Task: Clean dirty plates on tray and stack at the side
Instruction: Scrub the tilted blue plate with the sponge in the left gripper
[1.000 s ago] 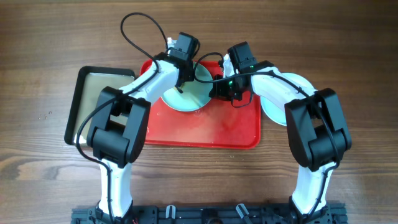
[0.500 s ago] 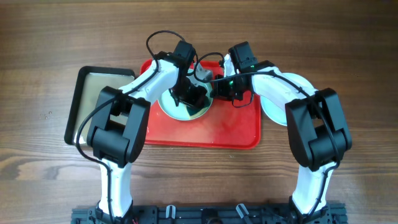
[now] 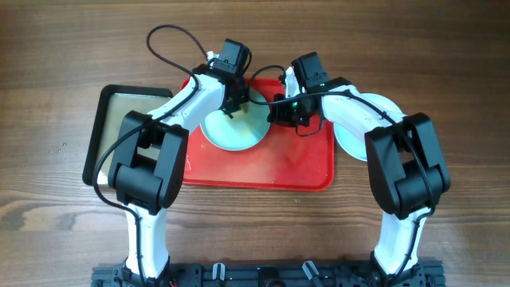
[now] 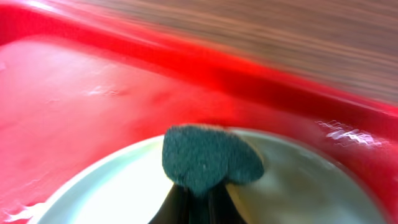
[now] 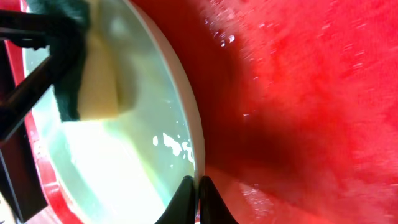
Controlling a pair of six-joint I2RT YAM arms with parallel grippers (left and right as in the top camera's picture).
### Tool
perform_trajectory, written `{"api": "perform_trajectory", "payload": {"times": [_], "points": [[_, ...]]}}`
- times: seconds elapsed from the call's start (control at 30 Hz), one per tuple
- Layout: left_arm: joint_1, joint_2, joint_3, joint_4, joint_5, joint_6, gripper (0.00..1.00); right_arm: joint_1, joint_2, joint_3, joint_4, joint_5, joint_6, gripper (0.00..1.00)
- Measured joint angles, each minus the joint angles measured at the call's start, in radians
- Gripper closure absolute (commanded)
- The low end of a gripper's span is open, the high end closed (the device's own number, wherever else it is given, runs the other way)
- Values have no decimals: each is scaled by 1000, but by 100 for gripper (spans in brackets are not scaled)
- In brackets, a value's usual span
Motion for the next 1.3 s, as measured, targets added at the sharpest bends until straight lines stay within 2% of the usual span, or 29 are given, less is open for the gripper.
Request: {"api": "perform_trajectory", "payload": {"times": [0.07, 0.17, 0.2, 0.27, 0.33, 0.37, 0.4, 0.43, 0.53, 0.63, 0.7, 0.77, 0.83, 0.87, 0.97, 1.1, 1.2, 1.3], "points": [[0, -4, 16, -138, -93, -64, 96, 10, 0, 0, -1, -20, 0, 96], [10, -13, 22, -290, -83, -40, 96, 16, 0, 0, -8, -42, -1, 96], [15, -14, 24, -311, -56, -3, 96, 16, 0, 0, -8, -43, -1, 96], [45, -18, 29, -386, 92, 164, 96, 14, 0, 0, -15, -43, -9, 96], [67, -18, 19, -454, 306, 355, 96, 10, 0, 0, -17, -44, -17, 96], [67, -16, 14, -463, 343, 384, 96, 10, 0, 0, -18, -43, -19, 96], [61, -7, -1, -474, 475, 477, 96, 9, 0, 0, -19, -43, -19, 96], [57, 2, -6, -472, 550, 520, 96, 9, 0, 0, -19, -43, -20, 96], [52, 22, -18, -460, 692, 586, 96, 9, 0, 0, -19, -43, -20, 96], [45, 34, -31, -398, 805, 620, 96, 9, 0, 0, -19, -43, -20, 96], [42, 34, -34, -294, 817, 579, 96, 9, 0, 0, -19, -43, -20, 96], [42, 34, -35, -217, 784, 492, 96, 7, 0, 0, -16, -37, -21, 96], [34, 23, -32, -126, 678, 306, 96, -4, 0, 2, -10, -27, -19, 96], [29, 17, -31, -113, 640, 272, 96, -4, 0, 3, -10, -26, -19, 96], [13, 0, -3, -68, 369, 87, 96, -1, 0, 3, -10, -30, -19, 96], [5, -8, 14, -122, -47, -118, 96, 6, 0, 3, -11, -41, -19, 96], [4, -7, 14, -211, -200, -209, 96, 10, 0, 3, -11, -51, -18, 96], [5, -6, 14, -301, -238, -222, 96, 11, 0, 3, -16, -60, -19, 96]]}}
